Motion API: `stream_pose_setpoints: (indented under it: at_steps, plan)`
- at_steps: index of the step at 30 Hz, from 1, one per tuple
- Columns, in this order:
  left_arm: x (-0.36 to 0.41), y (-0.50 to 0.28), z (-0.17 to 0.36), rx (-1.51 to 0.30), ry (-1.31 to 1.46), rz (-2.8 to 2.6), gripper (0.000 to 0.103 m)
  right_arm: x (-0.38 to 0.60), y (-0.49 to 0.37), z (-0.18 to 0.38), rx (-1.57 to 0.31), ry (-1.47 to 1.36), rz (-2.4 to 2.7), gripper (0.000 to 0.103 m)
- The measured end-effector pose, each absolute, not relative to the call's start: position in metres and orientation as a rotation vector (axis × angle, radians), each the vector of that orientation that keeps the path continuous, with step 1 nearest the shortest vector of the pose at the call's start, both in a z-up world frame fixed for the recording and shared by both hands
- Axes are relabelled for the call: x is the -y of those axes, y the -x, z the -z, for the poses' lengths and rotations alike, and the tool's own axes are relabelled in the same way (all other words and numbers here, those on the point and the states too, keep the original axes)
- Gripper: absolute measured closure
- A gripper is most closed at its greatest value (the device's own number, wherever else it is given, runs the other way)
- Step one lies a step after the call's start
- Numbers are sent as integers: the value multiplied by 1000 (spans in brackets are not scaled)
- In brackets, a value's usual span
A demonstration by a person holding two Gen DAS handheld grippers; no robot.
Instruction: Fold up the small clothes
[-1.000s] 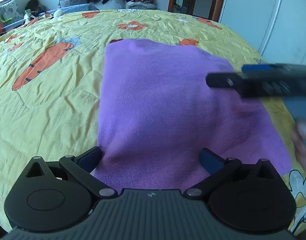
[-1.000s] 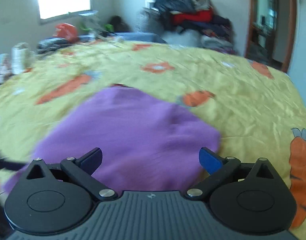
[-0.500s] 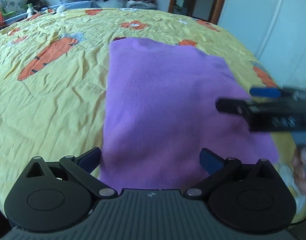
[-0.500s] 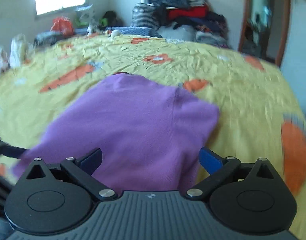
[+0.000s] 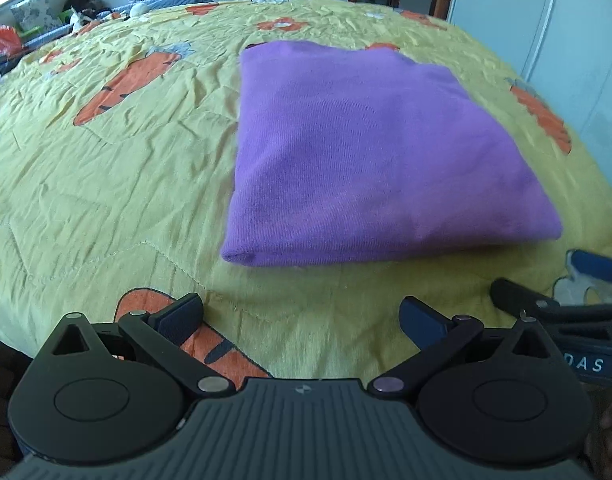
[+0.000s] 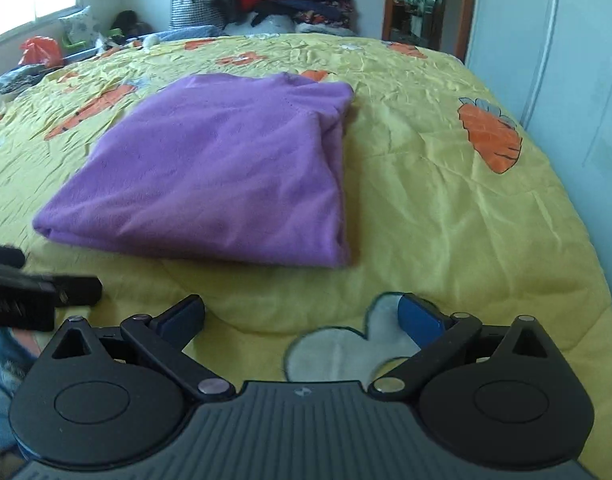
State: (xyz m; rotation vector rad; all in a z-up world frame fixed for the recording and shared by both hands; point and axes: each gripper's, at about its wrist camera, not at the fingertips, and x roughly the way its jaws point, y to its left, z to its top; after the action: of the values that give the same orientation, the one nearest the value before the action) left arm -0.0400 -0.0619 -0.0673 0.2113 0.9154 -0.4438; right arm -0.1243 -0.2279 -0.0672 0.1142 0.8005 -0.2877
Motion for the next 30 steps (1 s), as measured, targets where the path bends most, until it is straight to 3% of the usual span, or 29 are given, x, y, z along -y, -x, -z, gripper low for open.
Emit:
stream_pose_setpoints:
  at_steps: [15, 30]
  plan:
    - [66, 34, 68, -911, -183, 401, 0, 232, 123, 71, -770, -99, 248, 0]
    - [66, 32, 73, -833, -164, 378, 0, 230, 132, 90, -558, -64, 230, 0]
